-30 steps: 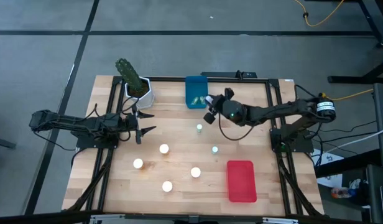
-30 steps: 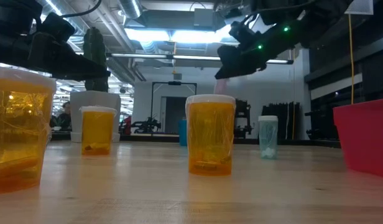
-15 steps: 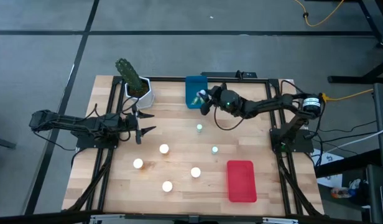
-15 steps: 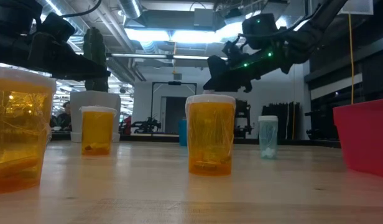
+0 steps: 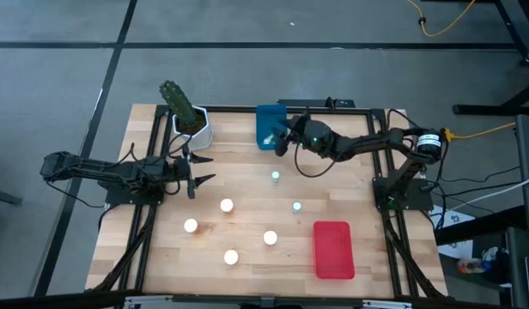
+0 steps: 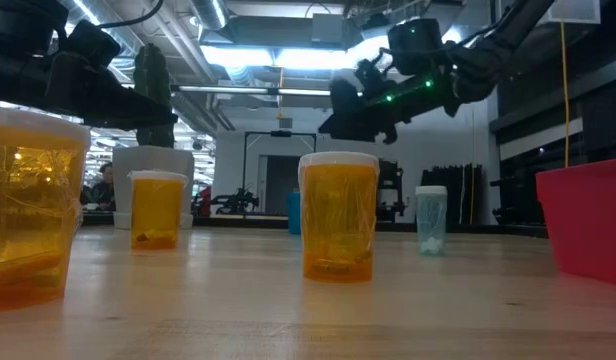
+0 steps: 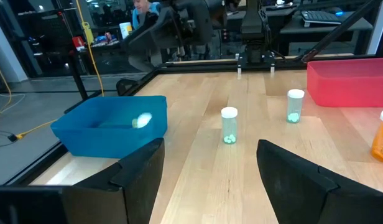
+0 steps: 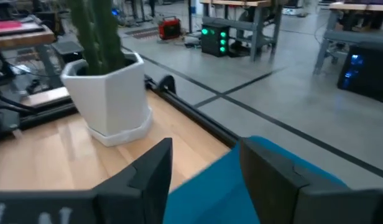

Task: Pick and place medicine bottles into bin by pill shape (circle, oval)
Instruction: Put the small green pill bottle into the blue bin

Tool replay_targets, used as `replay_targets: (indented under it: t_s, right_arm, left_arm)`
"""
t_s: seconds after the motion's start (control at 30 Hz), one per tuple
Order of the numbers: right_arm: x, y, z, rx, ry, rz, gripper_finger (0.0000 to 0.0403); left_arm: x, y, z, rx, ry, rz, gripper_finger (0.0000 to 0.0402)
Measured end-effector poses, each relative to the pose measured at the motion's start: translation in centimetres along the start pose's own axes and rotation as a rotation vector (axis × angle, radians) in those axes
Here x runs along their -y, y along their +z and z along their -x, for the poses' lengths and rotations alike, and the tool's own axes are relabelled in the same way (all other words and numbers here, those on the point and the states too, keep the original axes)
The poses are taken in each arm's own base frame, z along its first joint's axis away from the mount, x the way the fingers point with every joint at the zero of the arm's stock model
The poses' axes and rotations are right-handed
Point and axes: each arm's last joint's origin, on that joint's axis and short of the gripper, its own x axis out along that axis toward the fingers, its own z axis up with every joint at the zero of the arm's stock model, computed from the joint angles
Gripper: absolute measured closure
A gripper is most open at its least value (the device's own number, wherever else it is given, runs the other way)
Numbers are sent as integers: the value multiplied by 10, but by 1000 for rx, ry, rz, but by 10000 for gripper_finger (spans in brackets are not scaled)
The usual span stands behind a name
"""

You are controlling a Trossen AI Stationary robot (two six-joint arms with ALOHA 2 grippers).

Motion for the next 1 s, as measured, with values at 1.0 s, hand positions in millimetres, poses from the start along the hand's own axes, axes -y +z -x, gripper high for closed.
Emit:
replay_targets:
  t_s: [1.0]
  right_arm:
    - [-46,-10,37,-349,324,106,202]
  left_arm:
    - [0,0,0,-1,-1,0,154]
